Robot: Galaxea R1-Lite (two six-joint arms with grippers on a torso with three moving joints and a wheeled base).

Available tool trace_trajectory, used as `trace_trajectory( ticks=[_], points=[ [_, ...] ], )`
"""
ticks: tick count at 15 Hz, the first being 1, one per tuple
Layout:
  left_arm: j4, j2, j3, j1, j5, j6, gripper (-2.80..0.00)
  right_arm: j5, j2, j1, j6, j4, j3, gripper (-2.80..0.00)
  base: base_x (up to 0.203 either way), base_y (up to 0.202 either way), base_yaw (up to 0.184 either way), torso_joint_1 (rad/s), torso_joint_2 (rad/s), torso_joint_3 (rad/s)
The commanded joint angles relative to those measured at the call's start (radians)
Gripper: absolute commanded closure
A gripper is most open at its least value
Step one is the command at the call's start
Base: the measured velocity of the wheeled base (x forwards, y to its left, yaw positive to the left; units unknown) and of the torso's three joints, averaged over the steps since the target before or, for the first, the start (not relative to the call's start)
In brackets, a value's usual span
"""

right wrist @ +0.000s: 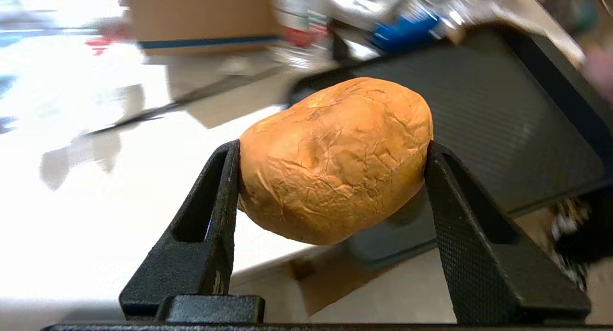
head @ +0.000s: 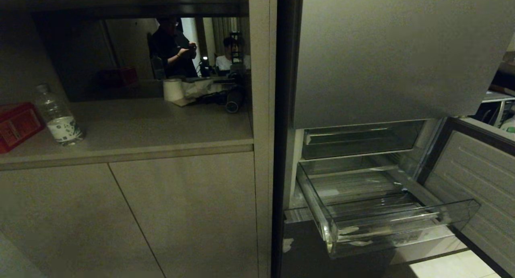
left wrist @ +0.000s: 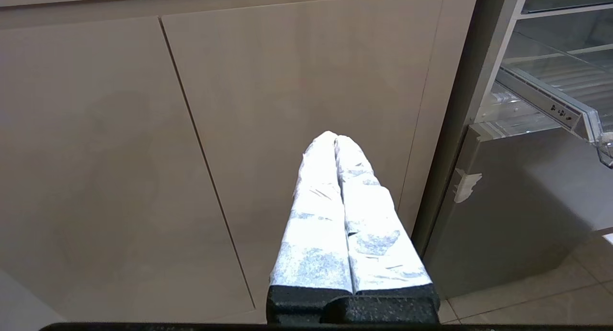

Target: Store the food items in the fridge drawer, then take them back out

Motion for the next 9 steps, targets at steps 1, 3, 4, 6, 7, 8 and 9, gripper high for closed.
trace_trajectory(
  ticks=[1, 3, 4, 6, 7, 8, 9],
  points=[
    [-0.001, 0.001, 0.000, 0.000, 0.000, 0.000, 0.00, -0.020, 0.285, -0.033, 0.003, -0.029, -0.121, 0.00, 0.000, 0.000, 0.000, 0.000, 0.00, 0.000],
    [0.000, 0.001, 0.000, 0.000, 0.000, 0.000, 0.00, -0.031, 0.410, -0.049, 0.005, -0.065, -0.212, 0.00, 0.000, 0.000, 0.000, 0.000, 0.00, 0.000],
    [0.000, 0.001, 0.000, 0.000, 0.000, 0.000, 0.00, -0.034, 0.467, -0.055, 0.006, -0.079, -0.252, 0.00, 0.000, 0.000, 0.000, 0.000, 0.00, 0.000],
    [0.000, 0.001, 0.000, 0.000, 0.000, 0.000, 0.00, -0.042, 0.567, -0.065, 0.007, -0.102, -0.341, 0.00, 0.000, 0.000, 0.000, 0.000, 0.00, 0.000],
    [0.000, 0.001, 0.000, 0.000, 0.000, 0.000, 0.00, -0.054, 0.614, -0.070, 0.007, -0.107, -0.393, 0.00, 0.000, 0.000, 0.000, 0.000, 0.00, 0.000],
    [0.000, 0.001, 0.000, 0.000, 0.000, 0.000, 0.00, -0.070, 0.654, -0.074, 0.008, -0.111, -0.437, 0.00, 0.000, 0.000, 0.000, 0.000, 0.00, 0.000],
    [0.000, 0.001, 0.000, 0.000, 0.000, 0.000, 0.00, -0.083, 0.687, -0.078, 0.009, -0.112, -0.472, 0.00, 0.000, 0.000, 0.000, 0.000, 0.00, 0.000]
  ],
)
